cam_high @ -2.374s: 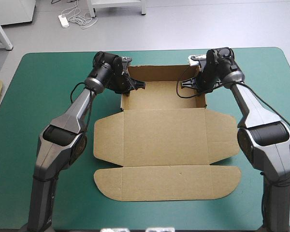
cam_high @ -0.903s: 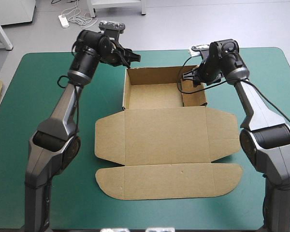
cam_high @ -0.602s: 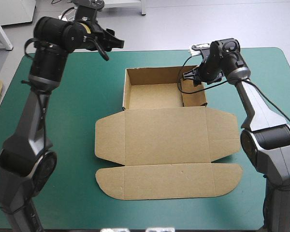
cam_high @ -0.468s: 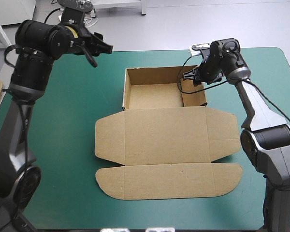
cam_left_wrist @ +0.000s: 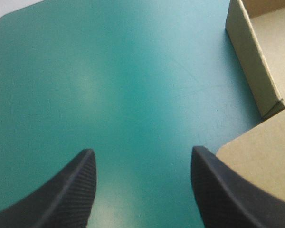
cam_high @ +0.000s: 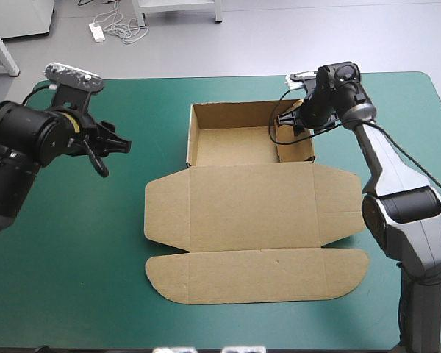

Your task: Fold the box

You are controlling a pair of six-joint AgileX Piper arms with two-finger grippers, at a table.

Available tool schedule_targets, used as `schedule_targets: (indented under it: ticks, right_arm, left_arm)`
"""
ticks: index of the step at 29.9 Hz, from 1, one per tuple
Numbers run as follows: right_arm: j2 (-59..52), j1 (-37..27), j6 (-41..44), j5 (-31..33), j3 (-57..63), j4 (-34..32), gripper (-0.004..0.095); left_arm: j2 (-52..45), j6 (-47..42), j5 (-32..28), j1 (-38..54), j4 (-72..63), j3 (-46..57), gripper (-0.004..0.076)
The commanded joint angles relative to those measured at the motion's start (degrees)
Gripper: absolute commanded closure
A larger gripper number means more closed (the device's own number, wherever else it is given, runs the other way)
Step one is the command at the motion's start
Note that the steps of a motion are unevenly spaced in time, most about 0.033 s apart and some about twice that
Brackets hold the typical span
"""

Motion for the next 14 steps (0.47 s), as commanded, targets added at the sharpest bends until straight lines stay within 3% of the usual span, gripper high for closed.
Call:
schedule_targets:
  ticks: [1,4,9,14]
  right_arm:
    - [-1.5,-0.4,-0.5,0.2,-1.7,0.3,0.0427]
    - [-0.4,-0.4,-0.5,0.2,-1.7,0.2,0.0516]
    - [-0.4,-0.4,-1.3,0.2,-1.7,0.4,0.0904]
    - [-1.9,-0.4,-1.6,0.2,-1.7,-2.3,0.0925]
  left_arm:
    - [-5.4,-2.0,2.6,-0.2,1.7,1.8,0.0300]
    - [-7.2,-2.4,2.6,-0.2,1.7,2.7,0.0300]
    - [-8.2,-2.5,2.6,-0.2,2.0,2.7,0.0300]
    - [-8.2,-2.5,2.6,-0.2,2.6,2.7,0.0300]
